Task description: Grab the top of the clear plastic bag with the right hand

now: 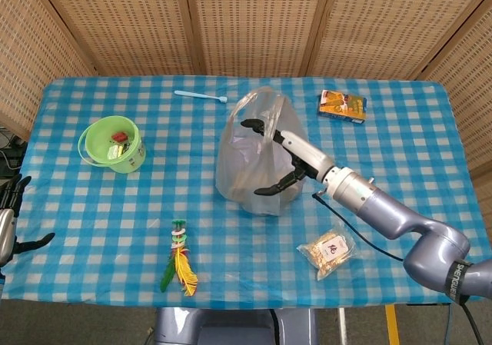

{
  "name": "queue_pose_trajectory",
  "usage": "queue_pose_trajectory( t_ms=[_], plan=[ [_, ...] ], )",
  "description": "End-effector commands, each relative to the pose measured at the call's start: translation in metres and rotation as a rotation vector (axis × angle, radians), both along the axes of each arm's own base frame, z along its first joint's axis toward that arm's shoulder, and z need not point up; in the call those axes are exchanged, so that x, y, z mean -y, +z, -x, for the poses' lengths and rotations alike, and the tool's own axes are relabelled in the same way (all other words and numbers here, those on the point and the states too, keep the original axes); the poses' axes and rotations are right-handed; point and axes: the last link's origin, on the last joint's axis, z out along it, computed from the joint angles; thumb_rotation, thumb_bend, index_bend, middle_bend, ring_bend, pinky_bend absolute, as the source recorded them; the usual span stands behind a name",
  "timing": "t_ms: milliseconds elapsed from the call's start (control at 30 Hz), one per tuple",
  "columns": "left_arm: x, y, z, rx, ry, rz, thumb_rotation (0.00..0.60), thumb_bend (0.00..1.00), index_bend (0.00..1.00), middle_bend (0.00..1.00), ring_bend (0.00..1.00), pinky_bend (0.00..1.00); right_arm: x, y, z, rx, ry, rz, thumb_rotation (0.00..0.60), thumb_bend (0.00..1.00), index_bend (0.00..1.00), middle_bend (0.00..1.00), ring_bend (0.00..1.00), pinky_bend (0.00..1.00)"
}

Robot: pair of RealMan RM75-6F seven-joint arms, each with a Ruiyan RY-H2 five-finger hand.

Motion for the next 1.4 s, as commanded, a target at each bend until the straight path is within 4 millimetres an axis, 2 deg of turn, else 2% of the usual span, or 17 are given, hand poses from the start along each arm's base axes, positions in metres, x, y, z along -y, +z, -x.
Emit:
queue_pose_trajectory(
  t_ms=[33, 333, 500, 700, 800, 900, 967, 1067, 1133, 1200, 1267, 1333, 1400],
  plan=[
    [-0.001, 0.001, 0.001, 0.003, 0.006, -0.003, 0.6, 0.0, 0.0, 0.0, 0.0, 0.0, 0.011, -0.006, -0.014, 0.034, -0.032, -0.036, 0.6, 0.0, 0.09, 0.0, 0.0, 0.0],
    [-0.007, 0.004, 0.005, 0.013, 0.033, -0.009, 0.6, 0.0, 0.0, 0.0, 0.0, 0.0, 0.032, -0.022, -0.041, 0.163, -0.153, -0.16, 0.6, 0.0, 0.09, 0.0, 0.0, 0.0],
    [-0.01, 0.003, 0.007, 0.014, 0.043, -0.007, 0.6, 0.0, 0.0, 0.0, 0.0, 0.0, 0.041, -0.025, -0.05, 0.252, -0.206, -0.2, 0.6, 0.0, 0.08, 0.01, 0.0, 0.0],
    [-0.015, 0.003, 0.009, 0.013, 0.057, -0.001, 0.6, 0.0, 0.0, 0.0, 0.0, 0.0, 0.051, -0.024, -0.061, 0.387, -0.272, -0.254, 0.6, 0.0, 0.03, 0.06, 0.0, 0.02],
    [-0.016, 0.003, 0.01, 0.013, 0.061, 0.0, 0.6, 0.0, 0.0, 0.0, 0.0, 0.0, 0.052, -0.023, -0.065, 0.432, -0.292, -0.282, 0.6, 0.0, 0.02, 0.13, 0.06, 0.16],
    [-0.018, 0.004, 0.011, 0.015, 0.065, 0.0, 0.6, 0.0, 0.0, 0.0, 0.0, 0.0, 0.051, -0.023, -0.071, 0.476, -0.312, -0.328, 0.6, 0.0, 0.0, 0.22, 0.18, 0.36],
    [-0.018, 0.004, 0.012, 0.018, 0.067, 0.001, 0.6, 0.0, 0.0, 0.0, 0.0, 0.0, 0.051, -0.023, -0.074, 0.484, -0.306, -0.337, 0.6, 0.0, 0.03, 0.29, 0.26, 0.46],
    [-0.018, 0.005, 0.012, 0.022, 0.066, -0.001, 0.6, 0.0, 0.0, 0.0, 0.0, 0.0, 0.05, -0.024, -0.076, 0.495, -0.298, -0.344, 0.6, 0.0, 0.17, 0.45, 0.46, 0.64],
    [-0.018, 0.006, 0.012, 0.026, 0.066, -0.003, 0.6, 0.0, 0.0, 0.0, 0.0, 0.0, 0.051, -0.023, -0.075, 0.498, -0.292, -0.329, 0.6, 0.0, 0.35, 0.59, 0.63, 0.82],
    [-0.017, 0.007, 0.012, 0.028, 0.063, -0.004, 0.6, 0.0, 0.0, 0.0, 0.0, 0.0, 0.054, -0.022, -0.072, 0.501, -0.293, -0.308, 0.6, 0.0, 0.51, 0.69, 0.73, 0.93],
    [-0.017, 0.007, 0.012, 0.03, 0.061, -0.004, 0.6, 0.0, 0.0, 0.0, 0.0, 0.0, 0.055, -0.022, -0.069, 0.476, -0.293, -0.293, 0.6, 0.0, 0.64, 0.76, 0.79, 0.99],
    [-0.016, 0.007, 0.012, 0.031, 0.059, -0.004, 0.6, 0.0, 0.0, 0.0, 0.0, 0.0, 0.057, -0.021, -0.066, 0.462, -0.294, -0.275, 0.6, 0.0, 0.81, 0.83, 0.85, 1.0],
    [-0.016, 0.007, 0.012, 0.031, 0.058, -0.004, 0.6, 0.0, 0.0, 0.0, 0.0, 0.0, 0.059, -0.02, -0.064, 0.457, -0.297, -0.253, 0.6, 0.0, 0.93, 0.88, 0.91, 1.0]
  ],
)
